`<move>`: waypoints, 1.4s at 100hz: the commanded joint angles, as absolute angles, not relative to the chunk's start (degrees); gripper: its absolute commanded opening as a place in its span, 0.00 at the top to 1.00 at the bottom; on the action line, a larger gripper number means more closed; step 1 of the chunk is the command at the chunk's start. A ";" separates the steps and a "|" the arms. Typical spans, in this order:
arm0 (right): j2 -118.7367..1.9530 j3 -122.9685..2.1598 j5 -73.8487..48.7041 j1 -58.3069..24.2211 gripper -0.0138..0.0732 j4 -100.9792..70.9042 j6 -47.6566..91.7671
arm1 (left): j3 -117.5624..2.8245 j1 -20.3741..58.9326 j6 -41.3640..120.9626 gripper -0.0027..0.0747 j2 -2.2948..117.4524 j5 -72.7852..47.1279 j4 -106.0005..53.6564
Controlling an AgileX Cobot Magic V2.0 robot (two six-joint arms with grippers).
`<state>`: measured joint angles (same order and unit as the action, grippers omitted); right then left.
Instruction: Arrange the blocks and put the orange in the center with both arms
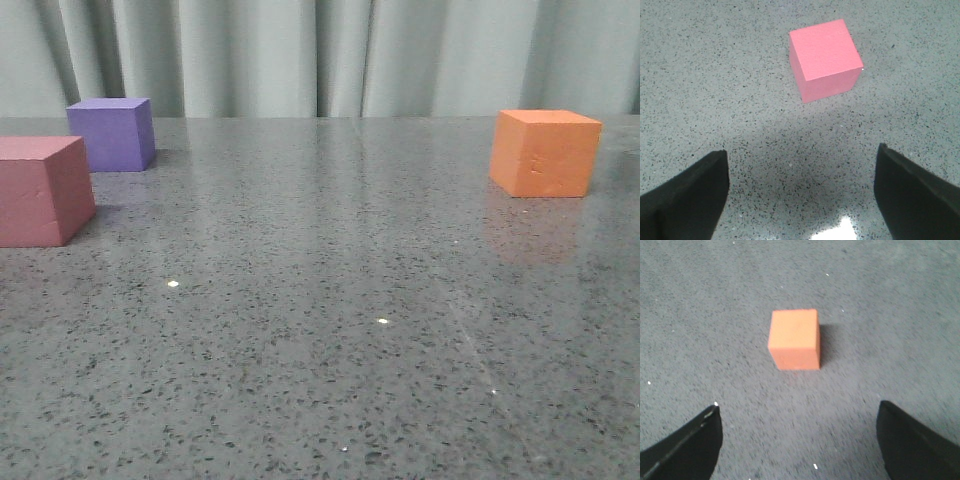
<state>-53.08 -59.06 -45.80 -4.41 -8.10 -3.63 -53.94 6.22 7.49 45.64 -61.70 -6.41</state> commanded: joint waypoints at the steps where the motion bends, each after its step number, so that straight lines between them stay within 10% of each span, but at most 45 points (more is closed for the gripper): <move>1: -58.76 -65.68 -43.41 -6.32 0.12 -8.85 -2.94 | -56.02 6.70 7.38 0.22 45.71 -59.20 -6.97; 46: -84.13 -83.86 -46.91 -8.94 0.12 -7.41 -2.94 | -56.02 6.70 7.38 0.22 45.71 -59.10 -6.97; 140: -98.99 -86.00 -47.66 -8.94 0.12 -4.03 -2.99 | -56.02 6.70 7.38 0.22 45.71 -59.10 -6.97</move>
